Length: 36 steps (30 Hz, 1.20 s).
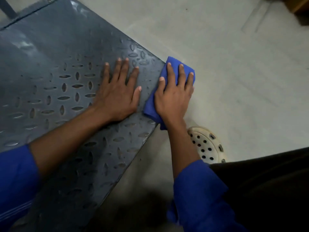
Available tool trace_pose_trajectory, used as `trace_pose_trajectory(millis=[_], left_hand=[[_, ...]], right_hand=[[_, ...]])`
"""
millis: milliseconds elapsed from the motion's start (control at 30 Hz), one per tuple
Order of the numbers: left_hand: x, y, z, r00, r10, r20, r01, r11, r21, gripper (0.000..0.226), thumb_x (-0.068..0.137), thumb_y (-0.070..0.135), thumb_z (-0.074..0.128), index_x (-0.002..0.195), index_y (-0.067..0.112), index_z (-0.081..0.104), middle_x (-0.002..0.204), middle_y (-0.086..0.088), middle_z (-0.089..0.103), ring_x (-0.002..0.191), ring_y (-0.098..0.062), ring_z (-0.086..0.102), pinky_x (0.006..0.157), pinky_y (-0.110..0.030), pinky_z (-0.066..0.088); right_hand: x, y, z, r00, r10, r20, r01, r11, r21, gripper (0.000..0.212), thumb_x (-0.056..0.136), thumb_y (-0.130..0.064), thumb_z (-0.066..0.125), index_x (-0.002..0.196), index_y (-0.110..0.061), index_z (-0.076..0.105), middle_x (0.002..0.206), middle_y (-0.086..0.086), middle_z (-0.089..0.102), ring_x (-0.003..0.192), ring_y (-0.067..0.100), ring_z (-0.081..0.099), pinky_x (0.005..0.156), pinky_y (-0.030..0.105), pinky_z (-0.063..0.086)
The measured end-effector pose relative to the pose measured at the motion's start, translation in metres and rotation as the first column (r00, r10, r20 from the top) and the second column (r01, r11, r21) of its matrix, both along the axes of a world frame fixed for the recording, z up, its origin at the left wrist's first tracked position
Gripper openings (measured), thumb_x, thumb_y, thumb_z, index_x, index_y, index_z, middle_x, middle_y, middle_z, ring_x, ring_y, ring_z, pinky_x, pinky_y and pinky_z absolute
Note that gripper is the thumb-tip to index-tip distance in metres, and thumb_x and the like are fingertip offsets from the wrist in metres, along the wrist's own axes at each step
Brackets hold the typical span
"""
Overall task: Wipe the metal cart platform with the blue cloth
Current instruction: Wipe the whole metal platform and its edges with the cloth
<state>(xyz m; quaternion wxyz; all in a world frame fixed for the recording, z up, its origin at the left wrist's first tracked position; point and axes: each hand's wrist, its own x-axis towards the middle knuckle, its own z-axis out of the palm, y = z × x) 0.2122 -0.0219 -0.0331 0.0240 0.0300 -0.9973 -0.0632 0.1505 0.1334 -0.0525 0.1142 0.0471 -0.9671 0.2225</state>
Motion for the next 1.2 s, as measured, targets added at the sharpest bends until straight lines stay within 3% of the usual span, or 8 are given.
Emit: trace_pose_trajectory(millis=[200,267,433,633,800,900,1033,1200], left_hand=[[0.003,0.019,-0.002,0.997,-0.074,-0.002,0.074,0.997,-0.008,0.074,0.105,0.049,0.014,0.169,0.013,0.018,0.176,-0.023,0.009,0.164,-0.04,0.005,0.13,-0.065,0.002],[0.003,0.018,-0.001,0.997,-0.077,-0.002,0.077,0.997,0.003,0.074,0.105,0.05,0.013,0.17,0.013,0.016,0.176,-0.022,0.006,0.164,-0.039,0.003,0.13,-0.064,0.001],[0.004,0.017,-0.002,0.997,-0.074,-0.012,0.074,0.997,-0.006,0.076,0.104,0.05,0.012,0.169,0.013,0.018,0.176,-0.023,0.009,0.164,-0.04,0.005,0.131,-0.064,0.001],[0.005,0.018,0.001,0.997,-0.081,-0.011,0.081,0.997,0.009,0.073,0.105,0.05,0.014,0.17,0.015,0.015,0.176,-0.021,0.007,0.164,-0.038,0.002,0.131,-0.063,0.001],[0.003,0.016,0.001,0.997,-0.081,-0.008,0.081,0.997,0.007,0.075,0.104,0.051,0.013,0.17,0.015,0.016,0.177,-0.021,0.007,0.165,-0.038,0.003,0.131,-0.062,-0.001],[0.004,0.016,0.001,0.996,-0.085,-0.006,0.085,0.996,0.009,0.074,0.104,0.05,0.014,0.169,0.016,0.016,0.176,-0.021,0.007,0.164,-0.038,0.003,0.131,-0.063,-0.001],[0.004,0.017,0.002,0.995,-0.095,-0.02,0.095,0.995,0.008,0.073,0.105,0.05,0.015,0.169,0.015,0.018,0.176,-0.022,0.01,0.164,-0.039,0.006,0.131,-0.063,0.0],[0.005,0.016,0.001,0.995,-0.09,-0.046,0.09,0.996,0.0,0.073,0.103,0.048,0.02,0.167,0.013,0.025,0.175,-0.023,0.015,0.163,-0.04,0.011,0.13,-0.065,0.004]], right_hand=[[-0.07,0.019,0.012,0.978,0.015,0.206,0.021,0.985,-0.169,0.055,0.111,-0.04,0.026,0.161,-0.026,0.046,0.15,0.011,0.057,0.138,0.033,0.048,0.116,0.036,0.026],[-0.048,0.017,0.013,0.992,-0.001,0.123,0.028,0.976,-0.216,0.056,0.111,-0.038,0.025,0.157,-0.02,0.053,0.149,0.013,0.058,0.137,0.036,0.049,0.117,0.036,0.026],[0.022,0.004,-0.004,0.998,0.028,-0.053,-0.041,0.964,-0.262,0.048,0.11,-0.025,0.041,0.153,-0.017,0.058,0.169,0.015,0.039,0.162,0.043,0.016,0.133,0.042,0.009],[-0.038,0.026,0.005,0.998,0.05,0.039,-0.03,0.915,-0.402,0.058,0.105,-0.034,0.037,0.151,-0.007,0.059,0.151,0.02,0.058,0.144,0.038,0.049,0.126,0.048,0.03],[0.037,0.01,-0.007,0.998,0.039,-0.056,-0.058,0.919,-0.39,0.049,0.111,-0.022,0.042,0.158,-0.006,0.049,0.173,0.021,0.029,0.164,0.039,0.019,0.135,0.051,0.011],[0.013,0.014,-0.007,0.997,0.078,-0.009,-0.077,0.937,-0.34,0.053,0.11,-0.026,0.038,0.16,-0.01,0.047,0.175,0.02,0.024,0.166,0.037,0.014,0.135,0.051,0.005],[-0.025,0.027,0.012,0.987,0.072,0.142,-0.014,0.927,-0.376,0.051,0.113,-0.031,0.041,0.162,-0.02,0.045,0.176,0.015,0.023,0.164,0.032,0.019,0.133,0.051,0.014],[0.072,0.008,0.004,1.0,0.018,-0.005,-0.019,0.95,-0.31,0.049,0.108,-0.03,0.052,0.156,-0.017,0.055,0.169,0.018,0.036,0.151,0.037,0.038,0.126,0.05,0.033]])
